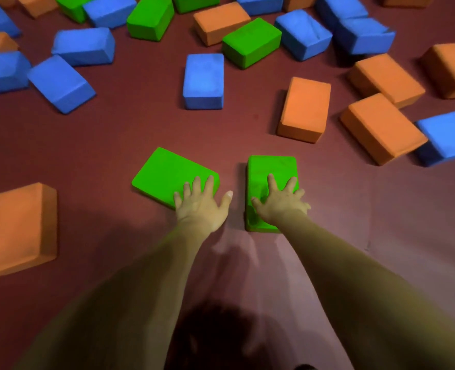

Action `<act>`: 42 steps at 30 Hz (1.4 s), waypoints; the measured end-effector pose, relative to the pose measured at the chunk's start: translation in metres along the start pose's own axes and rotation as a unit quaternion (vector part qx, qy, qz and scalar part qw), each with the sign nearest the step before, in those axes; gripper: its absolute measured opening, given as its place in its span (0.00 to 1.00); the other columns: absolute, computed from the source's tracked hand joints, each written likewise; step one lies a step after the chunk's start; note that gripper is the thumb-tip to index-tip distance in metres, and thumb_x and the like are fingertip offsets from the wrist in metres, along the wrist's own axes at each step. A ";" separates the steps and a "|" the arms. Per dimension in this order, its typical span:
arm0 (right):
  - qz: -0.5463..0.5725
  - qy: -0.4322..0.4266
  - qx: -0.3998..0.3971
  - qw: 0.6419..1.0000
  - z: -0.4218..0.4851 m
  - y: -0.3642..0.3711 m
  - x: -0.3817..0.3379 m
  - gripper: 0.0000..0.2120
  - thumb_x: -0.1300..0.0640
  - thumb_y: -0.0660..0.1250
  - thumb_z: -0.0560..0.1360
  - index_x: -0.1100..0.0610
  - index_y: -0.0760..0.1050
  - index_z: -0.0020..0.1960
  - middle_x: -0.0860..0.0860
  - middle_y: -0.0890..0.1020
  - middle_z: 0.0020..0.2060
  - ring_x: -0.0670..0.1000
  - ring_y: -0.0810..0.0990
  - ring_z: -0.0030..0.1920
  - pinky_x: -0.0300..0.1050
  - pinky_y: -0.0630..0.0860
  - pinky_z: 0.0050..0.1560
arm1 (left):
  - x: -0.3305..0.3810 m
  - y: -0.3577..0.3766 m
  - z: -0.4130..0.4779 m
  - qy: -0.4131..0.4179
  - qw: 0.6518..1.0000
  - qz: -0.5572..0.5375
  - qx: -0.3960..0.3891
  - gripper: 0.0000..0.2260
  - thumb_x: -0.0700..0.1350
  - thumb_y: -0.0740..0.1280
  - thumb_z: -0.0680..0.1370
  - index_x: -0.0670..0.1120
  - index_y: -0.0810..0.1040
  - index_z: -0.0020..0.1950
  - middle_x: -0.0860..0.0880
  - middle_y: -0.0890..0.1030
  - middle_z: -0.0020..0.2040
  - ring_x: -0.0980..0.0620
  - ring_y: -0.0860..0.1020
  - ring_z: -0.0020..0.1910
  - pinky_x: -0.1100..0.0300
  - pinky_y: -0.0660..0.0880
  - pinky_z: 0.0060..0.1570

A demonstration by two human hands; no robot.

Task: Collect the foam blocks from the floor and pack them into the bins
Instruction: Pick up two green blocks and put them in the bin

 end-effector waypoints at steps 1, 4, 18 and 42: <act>0.002 0.004 0.006 1.000 0.008 0.006 0.001 0.43 0.27 0.57 0.76 0.40 0.40 0.82 0.61 0.40 0.81 0.70 0.49 0.79 0.76 0.61 0.69 | -0.002 0.009 0.005 -0.004 1.000 -0.005 0.003 0.34 0.70 0.49 0.80 0.55 0.53 0.82 0.47 0.53 0.83 0.42 0.51 0.81 0.38 0.49 0.77; 0.009 0.011 0.017 1.000 0.027 0.021 0.000 0.48 0.21 0.55 0.72 0.38 0.35 0.81 0.60 0.35 0.81 0.71 0.47 0.79 0.79 0.60 0.68 | -0.012 0.028 0.019 -0.017 0.999 -0.034 0.013 0.35 0.71 0.49 0.80 0.55 0.53 0.82 0.48 0.50 0.83 0.42 0.48 0.82 0.35 0.51 0.76; 0.039 0.057 0.021 0.997 0.064 0.059 -0.005 0.63 0.17 0.66 0.58 0.33 0.30 0.77 0.61 0.24 0.75 0.74 0.32 0.76 0.84 0.47 0.67 | -0.064 0.053 0.063 -0.087 0.994 -0.056 0.041 0.37 0.73 0.48 0.78 0.58 0.46 0.83 0.50 0.40 0.83 0.42 0.38 0.81 0.26 0.49 0.72; -0.025 -0.026 0.030 0.999 0.065 0.056 0.012 0.57 0.17 0.61 0.63 0.32 0.30 0.77 0.58 0.33 0.80 0.71 0.41 0.79 0.75 0.57 0.70 | -0.018 0.064 0.040 0.141 0.984 0.055 0.095 0.36 0.77 0.48 0.72 0.63 0.64 0.76 0.47 0.59 0.77 0.45 0.54 0.79 0.35 0.50 0.73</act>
Point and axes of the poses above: each hand's wrist, its own z-axis towards the middle knuckle, its own y-axis out of the palm, x = y × z, the point moved 8 cm from there along z, towards the middle knuckle
